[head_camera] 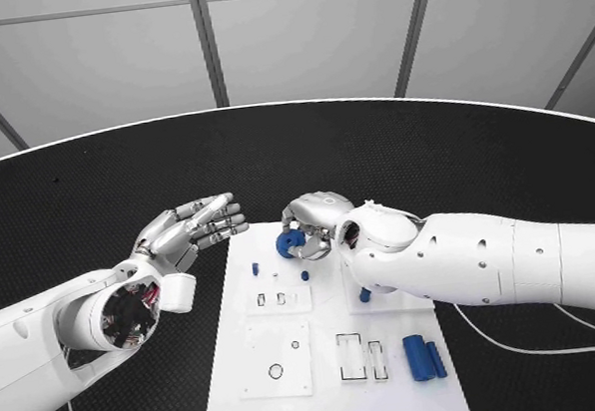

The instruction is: Assemble the parts on the task board

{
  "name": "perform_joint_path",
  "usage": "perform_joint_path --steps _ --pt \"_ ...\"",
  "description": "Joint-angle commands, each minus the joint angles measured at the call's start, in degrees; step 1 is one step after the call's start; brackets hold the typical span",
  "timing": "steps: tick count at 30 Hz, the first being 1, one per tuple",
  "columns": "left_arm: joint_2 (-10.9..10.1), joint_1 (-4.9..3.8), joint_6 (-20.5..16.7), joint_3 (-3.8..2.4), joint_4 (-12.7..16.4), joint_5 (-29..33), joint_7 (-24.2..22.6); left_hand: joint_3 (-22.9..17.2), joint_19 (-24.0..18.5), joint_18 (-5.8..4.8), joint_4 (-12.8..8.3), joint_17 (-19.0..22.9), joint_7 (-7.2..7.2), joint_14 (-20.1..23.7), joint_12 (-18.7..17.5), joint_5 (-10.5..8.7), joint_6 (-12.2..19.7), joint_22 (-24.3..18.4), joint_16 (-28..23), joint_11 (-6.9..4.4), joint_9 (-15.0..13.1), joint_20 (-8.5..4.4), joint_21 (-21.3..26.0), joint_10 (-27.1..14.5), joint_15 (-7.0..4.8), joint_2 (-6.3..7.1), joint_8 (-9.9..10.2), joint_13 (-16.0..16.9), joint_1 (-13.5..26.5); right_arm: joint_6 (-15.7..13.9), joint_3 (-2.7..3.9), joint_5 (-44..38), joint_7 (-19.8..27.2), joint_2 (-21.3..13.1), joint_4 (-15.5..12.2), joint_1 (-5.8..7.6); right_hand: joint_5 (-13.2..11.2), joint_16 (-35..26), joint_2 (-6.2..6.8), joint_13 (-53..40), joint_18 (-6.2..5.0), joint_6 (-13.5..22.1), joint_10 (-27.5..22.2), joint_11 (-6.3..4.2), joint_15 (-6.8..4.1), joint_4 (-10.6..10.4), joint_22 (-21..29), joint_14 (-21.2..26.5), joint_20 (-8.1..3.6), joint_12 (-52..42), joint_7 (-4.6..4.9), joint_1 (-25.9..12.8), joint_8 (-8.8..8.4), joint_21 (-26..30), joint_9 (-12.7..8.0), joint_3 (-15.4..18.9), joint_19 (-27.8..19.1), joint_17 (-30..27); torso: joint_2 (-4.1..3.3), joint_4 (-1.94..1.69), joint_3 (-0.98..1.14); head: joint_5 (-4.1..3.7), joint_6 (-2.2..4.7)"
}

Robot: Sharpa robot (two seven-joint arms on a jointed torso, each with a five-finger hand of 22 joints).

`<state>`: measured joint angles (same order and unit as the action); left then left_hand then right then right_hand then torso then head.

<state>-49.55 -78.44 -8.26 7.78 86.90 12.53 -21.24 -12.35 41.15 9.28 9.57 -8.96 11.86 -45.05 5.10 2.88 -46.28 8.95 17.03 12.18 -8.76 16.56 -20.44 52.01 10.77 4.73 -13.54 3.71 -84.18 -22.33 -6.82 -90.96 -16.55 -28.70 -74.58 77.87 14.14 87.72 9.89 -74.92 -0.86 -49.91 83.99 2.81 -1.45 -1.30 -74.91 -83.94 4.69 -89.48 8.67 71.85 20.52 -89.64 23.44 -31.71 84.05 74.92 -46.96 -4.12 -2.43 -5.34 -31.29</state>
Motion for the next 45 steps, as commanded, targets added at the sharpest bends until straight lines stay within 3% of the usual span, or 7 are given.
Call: perform_joint_path --steps 1,22,28,37,39,41,45 --pt "0.0 0.00 0.0 0.00 0.0 0.0 0.0 -0.1 -0.4 0.22 -0.1 0.1 3.12 0.3 -0.3 0.25 0.2 -0.1 -0.3 0.27 0.1 -0.04 0.0 0.1 -0.07 -0.08 0.2 0.0 0.5 0.2 -0.01 0.0 -0.3 -0.2 0.1 -0.01 -0.3 0.2 -0.57 -14.8 0.86 -3.3 5.8 -0.32 -0.24 0.1 -15.1 -4.8 -0.31 -0.2 -1.48 0.1 0.08 -0.4 0.7 -0.3 5.9 8.8 0.05 -0.03 0.05 0.01 -0.03" --pt "-0.2 0.00 0.0 0.00 -0.1 0.0 0.1 -0.2 -0.5 0.21 -0.2 0.1 3.14 0.3 -0.4 0.25 0.2 -0.1 -0.4 0.28 0.1 -0.03 0.0 0.1 -0.06 -0.08 0.2 0.0 0.5 1.2 -0.03 0.0 -0.5 -0.9 -0.3 -0.07 -0.4 0.2 -0.23 -14.8 0.86 -3.2 5.7 -0.31 -0.24 0.3 -15.1 -4.8 -0.32 -0.2 -1.46 -0.1 -0.08 -0.4 0.7 -0.3 5.9 8.7 0.05 -0.07 -0.06 0.00 -0.34" --pt "-0.1 0.00 0.1 0.00 -0.1 0.0 0.3 -0.2 -0.5 0.21 -0.2 0.1 3.14 0.3 -0.4 0.25 0.2 -0.1 -0.4 0.28 0.1 -0.03 0.0 0.1 -0.06 -0.08 0.2 0.0 0.5 0.5 -0.04 0.0 -0.2 -0.9 -0.2 -0.07 -1.1 0.1 0.78 -14.1 0.86 -0.5 5.1 0.71 0.44 0.0 -15.1 -4.8 0.09 0.6 -0.21 -1.8 -2.73 -0.4 -0.2 -0.2 5.9 8.7 0.02 -0.06 -0.01 0.04 -0.38" --pt "-0.1 0.00 0.1 0.00 -0.2 0.0 0.3 -0.2 -0.5 0.21 -0.2 0.1 3.14 0.3 -0.4 0.25 0.2 -0.1 -0.4 0.28 0.1 -0.03 0.0 0.1 -0.06 -0.08 0.2 0.0 0.5 0.3 -0.05 0.0 0.1 -0.9 -0.5 -0.11 -1.2 0.2 0.81 -14.1 0.86 -1.2 5.2 0.78 0.61 0.0 -15.1 -4.8 0.31 0.5 -0.23 -2.1 -2.80 -0.4 -0.1 -0.2 5.9 8.8 -0.01 -0.05 -0.01 0.04 -0.46" --pt "-0.1 0.00 0.1 0.00 -0.2 0.0 0.3 -0.2 -0.5 0.21 -0.2 0.1 3.14 0.3 -0.4 0.25 0.2 -0.1 -0.4 0.28 0.1 -0.03 0.0 0.1 -0.06 -0.08 0.2 0.0 0.5 0.3 -0.06 0.0 0.2 -0.8 -0.3 -0.12 -2.0 0.1 1.69 -13.3 0.86 2.2 4.4 1.55 1.24 -0.3 -15.1 -4.8 0.82 1.4 0.71 -3.0 -5.54 -0.4 -1.1 0.3 5.9 8.7 0.01 -0.05 -0.02 0.01 -0.41" --pt "-0.1 0.00 0.1 0.00 -0.2 0.0 0.3 -0.2 -0.5 0.21 -0.2 0.1 3.14 0.3 -0.4 0.25 0.2 -0.1 -0.4 0.28 0.1 -0.03 0.0 0.1 -0.06 -0.08 0.2 0.0 0.5 0.3 -0.06 0.0 0.2 -0.8 -0.2 -0.12 -2.8 0.2 2.24 -13.0 0.86 4.9 4.1 1.78 1.56 -0.6 -15.1 -4.8 1.19 1.8 0.86 -3.7 -7.67 -0.4 -1.9 1.2 5.9 8.7 0.01 -0.04 -0.04 0.03 -0.42" --pt "-0.1 0.00 0.1 0.00 -0.2 0.0 0.4 -0.3 -0.5 0.20 -0.2 0.1 3.15 0.4 -0.5 0.25 0.2 -0.1 -0.5 0.29 0.1 -0.03 0.0 0.1 -0.04 -0.08 0.3 0.0 0.6 0.7 -0.06 0.0 0.3 -0.8 -0.1 -0.13 -4.2 0.2 2.55 -12.9 0.86 6.0 4.0 1.86 1.67 -1.4 -15.1 -4.8 1.40 1.9 0.88 -4.7 -8.92 -0.4 -2.4 2.8 5.9 8.8 0.00 -0.09 -0.05 0.00 -0.48"
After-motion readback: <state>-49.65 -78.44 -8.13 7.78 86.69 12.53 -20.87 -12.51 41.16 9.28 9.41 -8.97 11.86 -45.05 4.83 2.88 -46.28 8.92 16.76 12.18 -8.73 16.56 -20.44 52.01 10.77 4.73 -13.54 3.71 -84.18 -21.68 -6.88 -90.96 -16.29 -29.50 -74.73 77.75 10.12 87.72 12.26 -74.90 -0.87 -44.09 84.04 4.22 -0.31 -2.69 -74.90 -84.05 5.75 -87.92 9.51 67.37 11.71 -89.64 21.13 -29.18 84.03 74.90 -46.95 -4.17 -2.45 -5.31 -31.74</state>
